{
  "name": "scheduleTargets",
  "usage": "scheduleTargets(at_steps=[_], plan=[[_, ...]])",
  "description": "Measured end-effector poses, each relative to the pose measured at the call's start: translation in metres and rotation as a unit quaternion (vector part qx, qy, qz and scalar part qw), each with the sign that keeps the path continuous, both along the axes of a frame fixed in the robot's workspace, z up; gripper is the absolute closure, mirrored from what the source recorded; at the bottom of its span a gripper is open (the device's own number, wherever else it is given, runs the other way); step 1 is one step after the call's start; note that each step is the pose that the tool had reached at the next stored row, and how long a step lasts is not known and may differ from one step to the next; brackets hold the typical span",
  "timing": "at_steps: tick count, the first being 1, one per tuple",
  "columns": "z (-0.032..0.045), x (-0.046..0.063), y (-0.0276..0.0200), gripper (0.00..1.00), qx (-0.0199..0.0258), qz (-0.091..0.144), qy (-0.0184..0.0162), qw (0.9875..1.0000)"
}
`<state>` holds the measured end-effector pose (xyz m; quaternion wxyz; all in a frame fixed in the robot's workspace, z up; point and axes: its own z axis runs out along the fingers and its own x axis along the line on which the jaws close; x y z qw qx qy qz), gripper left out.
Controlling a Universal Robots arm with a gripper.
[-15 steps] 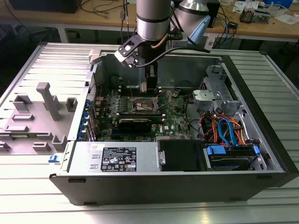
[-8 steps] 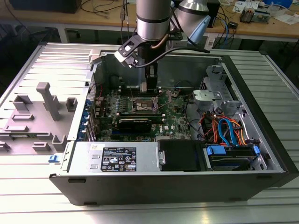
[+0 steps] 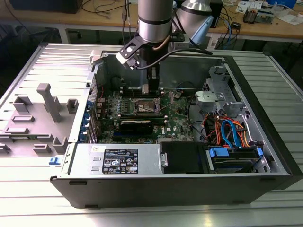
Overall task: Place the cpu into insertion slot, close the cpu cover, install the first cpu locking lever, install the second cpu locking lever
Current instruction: 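Place the cpu into insertion slot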
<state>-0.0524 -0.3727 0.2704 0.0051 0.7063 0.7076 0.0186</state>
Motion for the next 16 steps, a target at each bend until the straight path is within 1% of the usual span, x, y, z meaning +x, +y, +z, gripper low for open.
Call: scheduleTargets(at_steps=[4, 11, 16], plan=[[-0.0036, -0.001, 0.0000, 0.46, 0.0000, 0.000, 0.0001, 1.0000], [-0.0073, -0.002, 0.0004, 0.46, -0.0002, 0.004, 0.0001, 1.0000], [-0.0132, -0.002, 0.0007, 0.46, -0.0008, 0.004, 0.0001, 1.0000]])
